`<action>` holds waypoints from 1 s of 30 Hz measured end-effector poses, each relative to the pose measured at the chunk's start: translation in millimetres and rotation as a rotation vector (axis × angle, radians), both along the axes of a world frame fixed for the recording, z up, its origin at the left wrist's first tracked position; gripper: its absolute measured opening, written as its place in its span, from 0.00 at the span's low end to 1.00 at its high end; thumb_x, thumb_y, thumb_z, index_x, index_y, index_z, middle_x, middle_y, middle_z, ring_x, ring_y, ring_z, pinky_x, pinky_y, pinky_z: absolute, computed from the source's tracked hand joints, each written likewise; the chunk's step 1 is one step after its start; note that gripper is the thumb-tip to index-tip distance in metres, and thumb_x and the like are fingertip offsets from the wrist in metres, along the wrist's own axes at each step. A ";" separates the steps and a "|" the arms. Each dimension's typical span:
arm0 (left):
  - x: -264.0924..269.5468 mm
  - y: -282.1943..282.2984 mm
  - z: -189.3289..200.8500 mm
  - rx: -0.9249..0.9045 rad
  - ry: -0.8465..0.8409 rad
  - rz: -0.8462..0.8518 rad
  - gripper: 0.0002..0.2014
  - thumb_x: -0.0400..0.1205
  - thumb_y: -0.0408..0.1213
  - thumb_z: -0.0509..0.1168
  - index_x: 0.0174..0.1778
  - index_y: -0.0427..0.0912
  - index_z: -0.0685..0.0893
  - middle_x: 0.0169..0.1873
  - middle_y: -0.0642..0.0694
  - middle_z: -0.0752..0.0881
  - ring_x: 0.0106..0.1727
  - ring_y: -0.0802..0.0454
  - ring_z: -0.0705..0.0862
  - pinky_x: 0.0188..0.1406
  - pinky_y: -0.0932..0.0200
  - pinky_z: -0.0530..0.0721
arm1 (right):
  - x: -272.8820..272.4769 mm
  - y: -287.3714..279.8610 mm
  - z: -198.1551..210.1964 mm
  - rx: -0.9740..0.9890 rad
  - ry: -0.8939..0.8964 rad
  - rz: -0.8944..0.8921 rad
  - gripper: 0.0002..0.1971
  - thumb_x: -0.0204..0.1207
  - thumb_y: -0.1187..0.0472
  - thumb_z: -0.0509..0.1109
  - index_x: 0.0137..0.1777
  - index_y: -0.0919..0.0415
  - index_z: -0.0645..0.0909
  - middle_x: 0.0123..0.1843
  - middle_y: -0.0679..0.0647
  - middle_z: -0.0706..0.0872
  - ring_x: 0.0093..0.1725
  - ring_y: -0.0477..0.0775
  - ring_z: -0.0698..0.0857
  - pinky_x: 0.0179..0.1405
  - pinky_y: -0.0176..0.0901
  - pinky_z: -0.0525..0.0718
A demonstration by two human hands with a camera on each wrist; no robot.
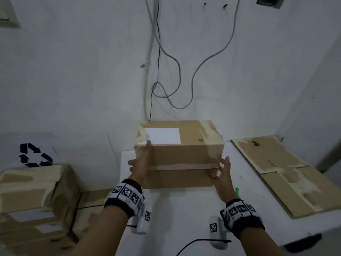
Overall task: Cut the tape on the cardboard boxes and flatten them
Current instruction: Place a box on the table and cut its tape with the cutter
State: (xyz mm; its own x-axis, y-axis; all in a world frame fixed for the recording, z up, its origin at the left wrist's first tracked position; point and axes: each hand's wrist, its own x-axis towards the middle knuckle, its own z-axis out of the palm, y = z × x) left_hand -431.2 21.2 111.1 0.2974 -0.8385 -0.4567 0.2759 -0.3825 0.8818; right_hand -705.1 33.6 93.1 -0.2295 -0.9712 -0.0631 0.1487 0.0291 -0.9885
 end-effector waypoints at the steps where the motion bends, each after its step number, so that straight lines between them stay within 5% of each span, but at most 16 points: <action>1: -10.1 -3.3 -4.9 0.032 0.051 0.014 0.69 0.45 0.85 0.66 0.82 0.62 0.50 0.80 0.51 0.54 0.79 0.38 0.62 0.72 0.32 0.71 | -11.8 -0.2 -0.5 0.023 -0.090 -0.023 0.19 0.89 0.43 0.49 0.69 0.51 0.71 0.59 0.49 0.81 0.56 0.48 0.85 0.51 0.44 0.87; 3: -26.5 -0.7 -10.4 0.028 0.130 0.060 0.65 0.50 0.79 0.73 0.82 0.59 0.52 0.76 0.52 0.58 0.76 0.39 0.66 0.69 0.34 0.76 | -30.3 -3.8 -3.7 0.068 -0.219 -0.037 0.21 0.88 0.40 0.49 0.65 0.53 0.74 0.59 0.52 0.82 0.58 0.54 0.84 0.54 0.48 0.86; 6: -44.7 8.7 -23.3 -0.093 0.253 0.027 0.44 0.75 0.53 0.74 0.81 0.43 0.59 0.72 0.47 0.66 0.69 0.48 0.73 0.70 0.44 0.78 | -48.4 -5.3 -19.8 0.127 -0.299 -0.069 0.19 0.88 0.43 0.52 0.67 0.56 0.73 0.61 0.51 0.80 0.59 0.56 0.84 0.55 0.50 0.85; 9: -47.5 16.1 -43.0 -0.215 0.323 -0.087 0.25 0.82 0.35 0.67 0.76 0.40 0.72 0.74 0.44 0.76 0.70 0.51 0.77 0.67 0.56 0.80 | -63.1 -5.0 -58.5 0.128 -0.254 -0.103 0.16 0.89 0.63 0.57 0.72 0.47 0.66 0.62 0.45 0.76 0.55 0.49 0.86 0.56 0.50 0.86; 11: -43.1 15.7 -61.7 -0.256 0.350 -0.074 0.23 0.82 0.32 0.64 0.75 0.41 0.75 0.71 0.45 0.79 0.69 0.52 0.80 0.63 0.60 0.82 | -65.3 -1.9 -76.9 0.170 -0.281 -0.145 0.20 0.89 0.69 0.56 0.67 0.40 0.68 0.59 0.45 0.77 0.52 0.49 0.87 0.53 0.47 0.88; 13: -40.0 12.9 -73.8 -0.251 0.308 -0.039 0.28 0.78 0.34 0.66 0.76 0.38 0.73 0.69 0.46 0.81 0.61 0.58 0.84 0.56 0.67 0.84 | -62.7 2.8 -85.6 0.217 -0.347 -0.230 0.16 0.89 0.69 0.57 0.68 0.47 0.70 0.54 0.49 0.78 0.53 0.54 0.82 0.40 0.40 0.89; 15: -40.3 5.8 -77.3 -0.224 0.159 -0.012 0.29 0.79 0.33 0.67 0.77 0.34 0.70 0.71 0.41 0.78 0.61 0.56 0.83 0.56 0.67 0.84 | -55.7 8.2 -89.0 0.296 -0.425 -0.289 0.10 0.89 0.61 0.58 0.68 0.54 0.71 0.49 0.51 0.79 0.47 0.55 0.81 0.37 0.46 0.85; 17: -40.5 -3.5 -82.6 -0.147 -0.022 0.049 0.27 0.85 0.28 0.62 0.81 0.37 0.64 0.74 0.42 0.73 0.68 0.48 0.77 0.66 0.57 0.80 | -50.6 10.9 -104.8 0.391 -0.424 -0.299 0.10 0.88 0.55 0.60 0.63 0.59 0.76 0.51 0.56 0.81 0.46 0.60 0.81 0.43 0.49 0.81; 19: -35.6 -13.6 -99.1 -0.029 -0.129 0.115 0.30 0.87 0.33 0.58 0.84 0.42 0.55 0.79 0.42 0.67 0.76 0.43 0.70 0.75 0.44 0.70 | -46.1 12.7 -118.1 0.482 -0.354 -0.261 0.11 0.85 0.56 0.64 0.51 0.65 0.80 0.54 0.58 0.83 0.50 0.64 0.84 0.48 0.51 0.81; 22: -33.0 -25.9 -115.2 0.075 -0.044 0.172 0.39 0.83 0.66 0.51 0.85 0.45 0.56 0.81 0.40 0.63 0.79 0.39 0.66 0.77 0.38 0.64 | -43.8 12.3 -134.2 0.555 -0.126 -0.154 0.14 0.82 0.54 0.66 0.44 0.66 0.83 0.50 0.58 0.86 0.51 0.66 0.87 0.55 0.54 0.82; 25: -35.4 -26.7 -106.0 0.038 0.102 0.213 0.35 0.85 0.64 0.44 0.83 0.46 0.61 0.74 0.41 0.73 0.73 0.41 0.73 0.72 0.41 0.72 | -55.9 12.5 -147.4 0.531 0.055 -0.125 0.15 0.86 0.57 0.60 0.47 0.61 0.86 0.54 0.62 0.89 0.53 0.64 0.87 0.56 0.51 0.81; 27: -35.8 -27.7 -107.6 0.033 0.122 0.206 0.35 0.84 0.65 0.50 0.83 0.48 0.59 0.72 0.41 0.74 0.69 0.41 0.75 0.68 0.41 0.75 | -76.8 7.3 -156.6 0.531 0.298 -0.178 0.15 0.86 0.63 0.60 0.48 0.60 0.89 0.60 0.63 0.88 0.57 0.64 0.85 0.55 0.45 0.77; 30: -36.4 -31.0 -118.8 0.013 -0.012 0.192 0.45 0.73 0.64 0.70 0.80 0.44 0.63 0.72 0.41 0.74 0.69 0.39 0.75 0.67 0.40 0.76 | -109.9 -7.7 -167.0 0.644 0.576 -0.217 0.14 0.83 0.62 0.66 0.65 0.64 0.83 0.68 0.69 0.81 0.64 0.69 0.81 0.59 0.47 0.76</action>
